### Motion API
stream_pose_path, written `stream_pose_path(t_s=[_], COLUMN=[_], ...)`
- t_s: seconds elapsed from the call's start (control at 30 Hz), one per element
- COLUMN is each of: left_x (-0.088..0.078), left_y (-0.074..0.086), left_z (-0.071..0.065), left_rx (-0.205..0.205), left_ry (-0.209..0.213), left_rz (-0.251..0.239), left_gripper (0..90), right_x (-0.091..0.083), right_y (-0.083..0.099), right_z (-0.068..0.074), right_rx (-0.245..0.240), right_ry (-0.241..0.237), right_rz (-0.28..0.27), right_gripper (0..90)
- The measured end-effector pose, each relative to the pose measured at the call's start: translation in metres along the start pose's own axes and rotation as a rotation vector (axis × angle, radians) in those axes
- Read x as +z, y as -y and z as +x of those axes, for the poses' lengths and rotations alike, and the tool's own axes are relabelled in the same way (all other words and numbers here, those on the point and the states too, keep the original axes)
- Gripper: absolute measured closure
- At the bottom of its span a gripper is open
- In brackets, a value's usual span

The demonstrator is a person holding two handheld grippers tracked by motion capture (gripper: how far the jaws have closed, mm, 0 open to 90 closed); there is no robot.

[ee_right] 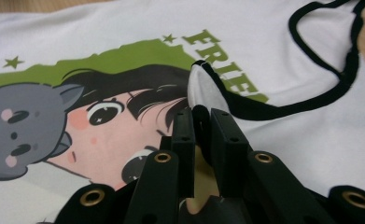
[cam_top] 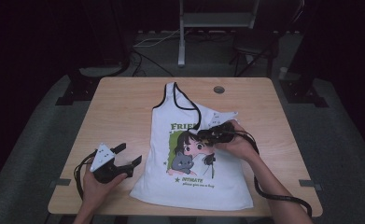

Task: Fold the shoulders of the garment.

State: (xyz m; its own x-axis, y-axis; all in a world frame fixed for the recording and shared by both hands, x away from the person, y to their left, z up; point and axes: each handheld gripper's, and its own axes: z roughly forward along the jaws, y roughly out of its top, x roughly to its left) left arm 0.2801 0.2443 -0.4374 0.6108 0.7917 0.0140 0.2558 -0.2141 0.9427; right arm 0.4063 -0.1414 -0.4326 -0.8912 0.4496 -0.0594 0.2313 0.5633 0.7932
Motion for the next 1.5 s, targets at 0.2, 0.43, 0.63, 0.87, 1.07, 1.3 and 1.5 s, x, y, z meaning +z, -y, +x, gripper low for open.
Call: stream_pose_path(t_s=[0.2,0.43,0.63,0.87,1.07,1.3,1.5], left_x=[0.0001,0.0002,0.0001,0.0002,0.0002,0.0002,0.0004], left_y=[0.0000,-0.0001,0.0000,-0.0001,-0.0001,-0.0001,-0.0001], left_z=[-0.0005,-0.0009,-0.0008,-0.0012,-0.0013,-0.0013,-0.0017], left_rx=[0.002,0.003,0.004,0.002,0.004,0.002,0.001], left_ry=[0.002,0.003,0.002,0.004,0.004,0.005,0.007], left_rz=[0.001,0.001,0.000,0.003,0.003,0.005,0.005], left_gripper=[20.9,20.9,20.9,20.9,20.9,20.9,20.9], right_x=[0.0053,0.0068,0.0077,0.0072,0.0087,0.0101,0.0105], right_y=[0.0023,0.0032,0.0020,0.0036,0.0020,0.0025,0.0031], right_z=[0.0035,0.0039,0.0040,0.0032,0.0031,0.0045,0.0052], right_rx=[-0.013,-0.004,0.007,0.057,0.090,0.159,0.212], right_ry=[-0.024,-0.049,-0.053,-0.060,-0.073,-0.102,-0.114], right_rz=[0.022,0.047,0.051,0.048,0.040,0.036,0.026], right_gripper=[78.0,72.4,61.3,48.9,42.9,38.2,33.2])
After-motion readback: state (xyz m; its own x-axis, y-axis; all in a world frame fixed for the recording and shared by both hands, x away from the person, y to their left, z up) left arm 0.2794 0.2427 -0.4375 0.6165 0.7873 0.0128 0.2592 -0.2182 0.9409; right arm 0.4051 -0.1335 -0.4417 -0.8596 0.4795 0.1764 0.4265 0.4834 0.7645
